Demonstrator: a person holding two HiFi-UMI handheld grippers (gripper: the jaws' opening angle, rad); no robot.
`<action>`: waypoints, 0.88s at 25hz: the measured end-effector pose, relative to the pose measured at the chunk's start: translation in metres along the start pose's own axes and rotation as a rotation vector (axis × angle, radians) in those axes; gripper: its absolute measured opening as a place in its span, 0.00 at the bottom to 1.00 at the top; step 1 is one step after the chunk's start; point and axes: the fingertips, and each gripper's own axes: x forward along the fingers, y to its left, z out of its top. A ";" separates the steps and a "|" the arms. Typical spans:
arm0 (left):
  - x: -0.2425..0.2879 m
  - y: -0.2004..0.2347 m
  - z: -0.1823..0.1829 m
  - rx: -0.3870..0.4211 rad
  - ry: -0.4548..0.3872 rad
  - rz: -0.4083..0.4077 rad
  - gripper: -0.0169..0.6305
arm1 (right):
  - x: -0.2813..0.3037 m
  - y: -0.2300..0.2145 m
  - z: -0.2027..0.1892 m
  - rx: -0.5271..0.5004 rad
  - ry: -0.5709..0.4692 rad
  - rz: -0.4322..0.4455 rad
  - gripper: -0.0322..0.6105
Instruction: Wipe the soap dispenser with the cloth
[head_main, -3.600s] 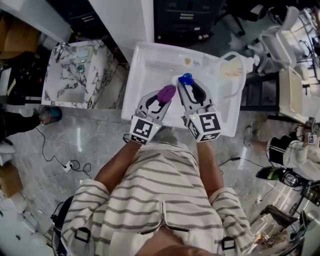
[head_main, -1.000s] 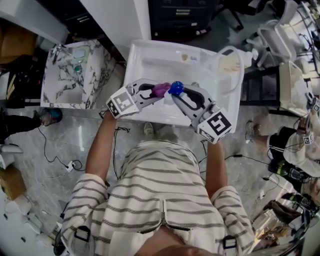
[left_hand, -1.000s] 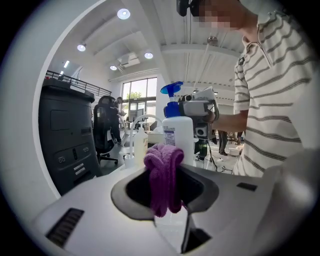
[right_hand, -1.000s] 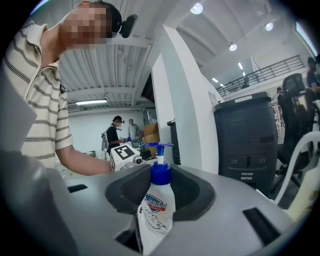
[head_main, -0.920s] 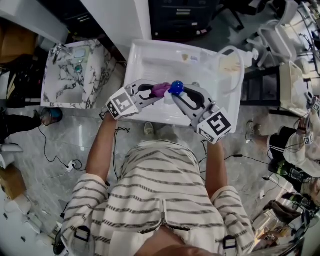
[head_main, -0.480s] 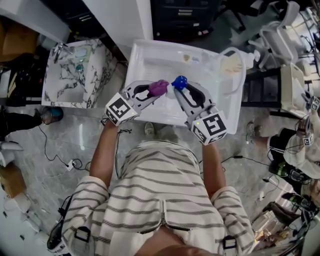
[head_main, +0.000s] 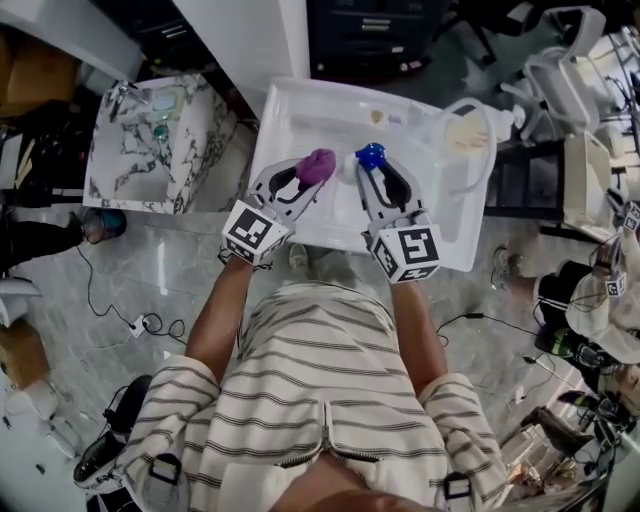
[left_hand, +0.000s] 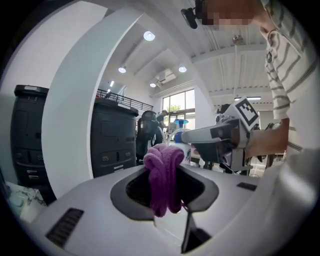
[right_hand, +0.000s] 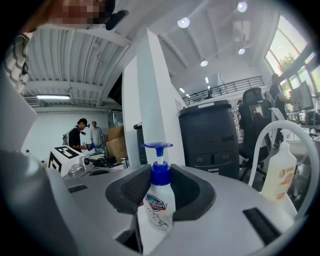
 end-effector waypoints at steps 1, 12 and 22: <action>0.000 0.001 -0.001 0.000 0.000 0.019 0.21 | 0.002 -0.002 -0.002 0.001 -0.001 -0.008 0.26; 0.004 0.020 -0.004 -0.015 0.016 0.154 0.21 | 0.037 -0.021 -0.011 -0.023 -0.004 -0.073 0.26; 0.020 0.038 -0.012 -0.067 0.028 0.162 0.21 | 0.091 -0.054 -0.031 -0.040 0.006 -0.100 0.26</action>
